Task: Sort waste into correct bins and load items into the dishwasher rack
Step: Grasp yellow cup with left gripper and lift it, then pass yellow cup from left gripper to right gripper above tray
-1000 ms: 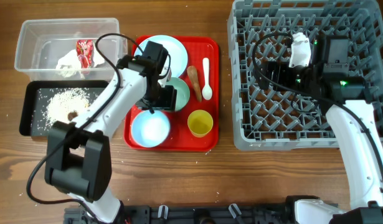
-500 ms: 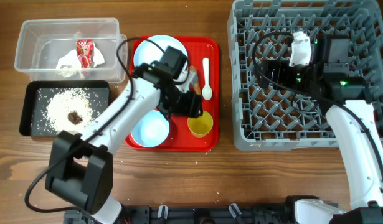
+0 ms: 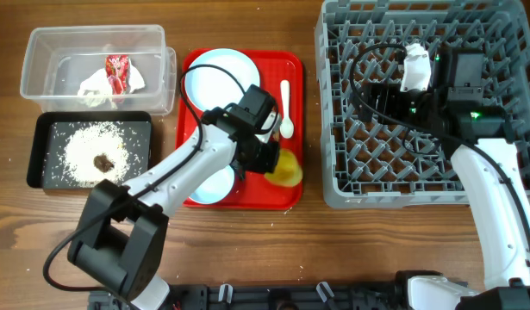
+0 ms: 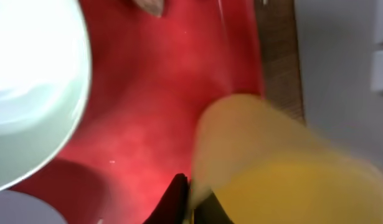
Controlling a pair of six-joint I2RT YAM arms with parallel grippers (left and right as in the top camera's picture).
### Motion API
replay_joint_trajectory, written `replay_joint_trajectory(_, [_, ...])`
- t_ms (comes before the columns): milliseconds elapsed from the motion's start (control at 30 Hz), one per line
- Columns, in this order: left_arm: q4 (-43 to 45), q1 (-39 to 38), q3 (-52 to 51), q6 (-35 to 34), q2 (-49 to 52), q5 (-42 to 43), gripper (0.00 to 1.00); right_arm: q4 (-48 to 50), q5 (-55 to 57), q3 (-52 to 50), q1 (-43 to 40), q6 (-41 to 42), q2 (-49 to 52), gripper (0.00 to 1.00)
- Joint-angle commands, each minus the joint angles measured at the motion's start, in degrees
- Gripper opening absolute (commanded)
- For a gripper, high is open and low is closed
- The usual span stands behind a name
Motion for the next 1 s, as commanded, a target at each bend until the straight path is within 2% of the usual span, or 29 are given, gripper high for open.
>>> replay_joint_trajectory(0, [0.11, 0.92, -0.42, -1.6, -0.76, -0.28, 0.04, 0.04, -0.72, 0.7, 0.39, 1.53, 0.61, 1.0])
replay_joint_trajectory(100, [0.07, 5.14, -0.13, -2.82, -2.12, 5.57, 0.04, 0.02, -2.97, 0.7, 0.44, 1.53, 0.61, 1.0])
replay_joint_trajectory(200, [0.79, 13.25, 0.66, -3.06, -5.77, 19.04, 0.04, 1.64, -5.64, 0.7, 0.44, 1.53, 0.61, 1.0])
replay_joint_trajectory(300, [2.25, 18.05, 0.66, -3.06, -7.98, 28.72, 0.04, 1.66, -7.65, 0.7, 0.44, 1.44, 0.61, 1.0])
replay_joint_trajectory(500, [8.76, 23.32, 0.66, -3.41, -9.42, 45.7, 0.04, 3.67, -24.63, 0.7, 0.44, 1.46, 0.61, 1.0])
replay_joint_trajectory(567, [12.46, 24.5, 0.66, -6.14, -9.42, 50.42, 0.04, 5.09, -29.7, 0.7, 1.03, 1.66, 0.61, 1.0])
replay_joint_trajectory(700, [23.21, 26.95, 0.66, -14.93, -9.42, 58.29, 0.04, 10.4, -31.3, 0.7, 5.81, 5.03, 0.61, 1.0])
replay_joint_trajectory(867, [28.09, 27.52, 0.66, -18.23, -9.42, 63.82, 0.04, 18.91, -33.48, 0.7, 11.08, 5.84, 0.61, 1.0])
replay_joint_trajectory(967, [36.28, 28.5, 0.66, -25.51, -9.42, 69.75, 0.04, 27.5, -44.98, 0.7, 11.04, 2.69, 0.63, 1.0])
